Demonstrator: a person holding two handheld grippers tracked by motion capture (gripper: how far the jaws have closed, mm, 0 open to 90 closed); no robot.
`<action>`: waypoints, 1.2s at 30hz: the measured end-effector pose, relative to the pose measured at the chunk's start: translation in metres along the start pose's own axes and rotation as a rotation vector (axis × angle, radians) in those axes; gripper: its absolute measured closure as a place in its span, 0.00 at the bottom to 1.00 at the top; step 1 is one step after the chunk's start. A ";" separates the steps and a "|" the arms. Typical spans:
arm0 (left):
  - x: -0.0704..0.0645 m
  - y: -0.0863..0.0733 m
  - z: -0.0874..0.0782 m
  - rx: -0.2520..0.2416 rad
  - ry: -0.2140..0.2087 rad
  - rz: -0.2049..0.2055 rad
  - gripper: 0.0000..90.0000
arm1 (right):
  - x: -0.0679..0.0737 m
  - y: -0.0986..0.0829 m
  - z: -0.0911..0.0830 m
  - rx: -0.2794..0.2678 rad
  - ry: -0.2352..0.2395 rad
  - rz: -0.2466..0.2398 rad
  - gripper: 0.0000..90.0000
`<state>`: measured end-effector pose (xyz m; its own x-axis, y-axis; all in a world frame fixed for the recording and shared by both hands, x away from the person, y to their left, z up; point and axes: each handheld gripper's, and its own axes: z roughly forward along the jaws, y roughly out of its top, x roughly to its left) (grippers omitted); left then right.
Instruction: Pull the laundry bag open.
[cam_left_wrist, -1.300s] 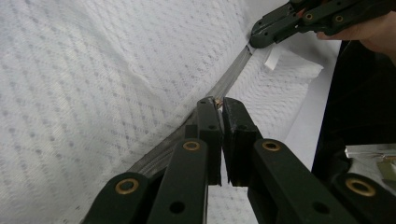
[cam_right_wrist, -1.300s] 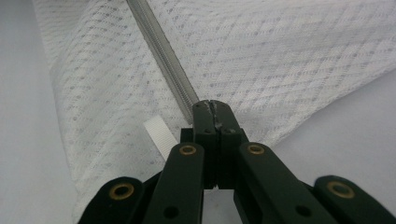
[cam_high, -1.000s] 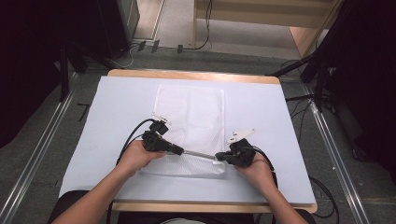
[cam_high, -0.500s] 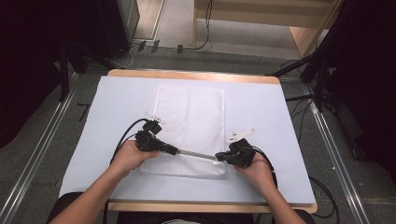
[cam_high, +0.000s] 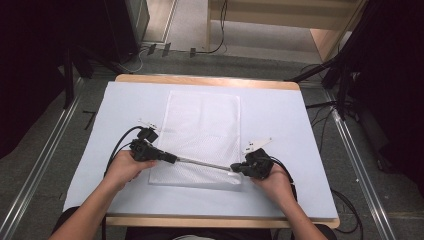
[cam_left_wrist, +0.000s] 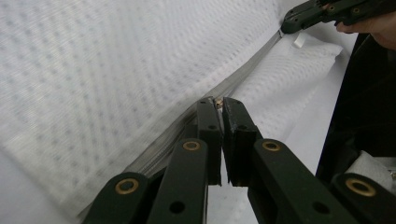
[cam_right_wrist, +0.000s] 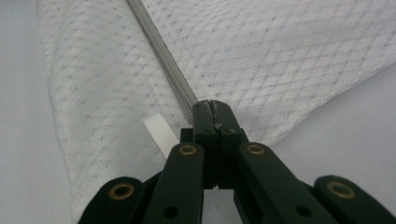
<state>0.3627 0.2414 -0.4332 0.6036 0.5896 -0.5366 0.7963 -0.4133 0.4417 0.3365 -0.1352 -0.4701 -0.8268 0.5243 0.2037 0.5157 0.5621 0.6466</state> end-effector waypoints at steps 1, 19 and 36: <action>0.002 -0.002 -0.003 -0.004 -0.005 -0.007 0.98 | 0.000 0.000 0.000 0.001 -0.001 0.000 1.00; 0.029 -0.031 -0.037 -0.045 0.085 -0.079 0.97 | -0.002 0.003 0.000 0.021 0.015 -0.004 1.00; 0.026 -0.045 -0.040 -0.055 0.080 -0.093 0.97 | -0.006 0.005 -0.002 0.037 0.000 0.012 1.00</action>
<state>0.3407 0.3028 -0.4382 0.5203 0.6781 -0.5191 0.8442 -0.3167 0.4324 0.3438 -0.1368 -0.4663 -0.8206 0.5311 0.2109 0.5333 0.5790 0.6168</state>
